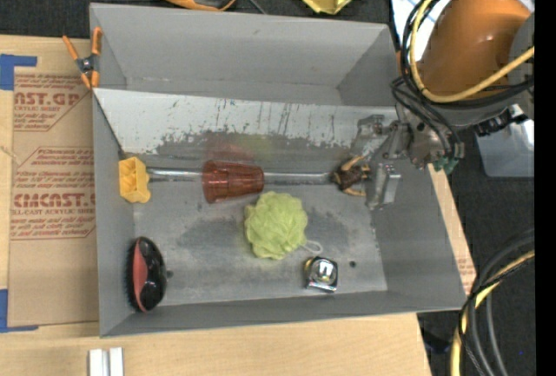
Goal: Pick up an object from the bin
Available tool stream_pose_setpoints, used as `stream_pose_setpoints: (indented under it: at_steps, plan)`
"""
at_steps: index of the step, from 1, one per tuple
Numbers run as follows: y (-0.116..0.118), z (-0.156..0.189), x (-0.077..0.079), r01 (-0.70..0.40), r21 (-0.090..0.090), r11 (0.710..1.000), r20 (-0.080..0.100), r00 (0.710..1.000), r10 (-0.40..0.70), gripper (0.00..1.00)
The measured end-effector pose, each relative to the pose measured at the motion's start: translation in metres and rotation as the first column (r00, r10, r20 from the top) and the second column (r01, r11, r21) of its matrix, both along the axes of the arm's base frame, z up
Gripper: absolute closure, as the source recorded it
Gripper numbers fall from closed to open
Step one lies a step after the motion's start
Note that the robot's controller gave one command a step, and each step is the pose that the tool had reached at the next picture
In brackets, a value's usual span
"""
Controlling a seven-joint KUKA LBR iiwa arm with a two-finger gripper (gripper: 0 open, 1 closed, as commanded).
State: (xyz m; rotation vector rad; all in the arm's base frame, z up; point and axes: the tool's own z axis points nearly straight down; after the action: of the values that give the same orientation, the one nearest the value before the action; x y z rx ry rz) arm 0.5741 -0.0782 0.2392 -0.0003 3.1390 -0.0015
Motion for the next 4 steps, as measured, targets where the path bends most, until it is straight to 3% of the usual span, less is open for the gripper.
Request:
stream_pose_setpoints:
  at_steps: [1, 2, 3, 4]
  plan:
    - [0.000, 0.000, 0.000, 0.000, 0.000, 1.000, 0.000, 1.000, 0.000, 0.00]
    - [0.070, 0.025, 0.007, 0.023, 0.003, 1.000, 0.005, 1.000, -0.023, 0.00]
    - [-0.014, -0.030, -0.038, 0.017, -0.005, 1.000, -0.006, 1.000, -0.017, 0.00]
    - [0.049, -0.026, -0.049, 0.285, 0.009, 0.958, 0.010, 0.958, -0.285, 0.00]
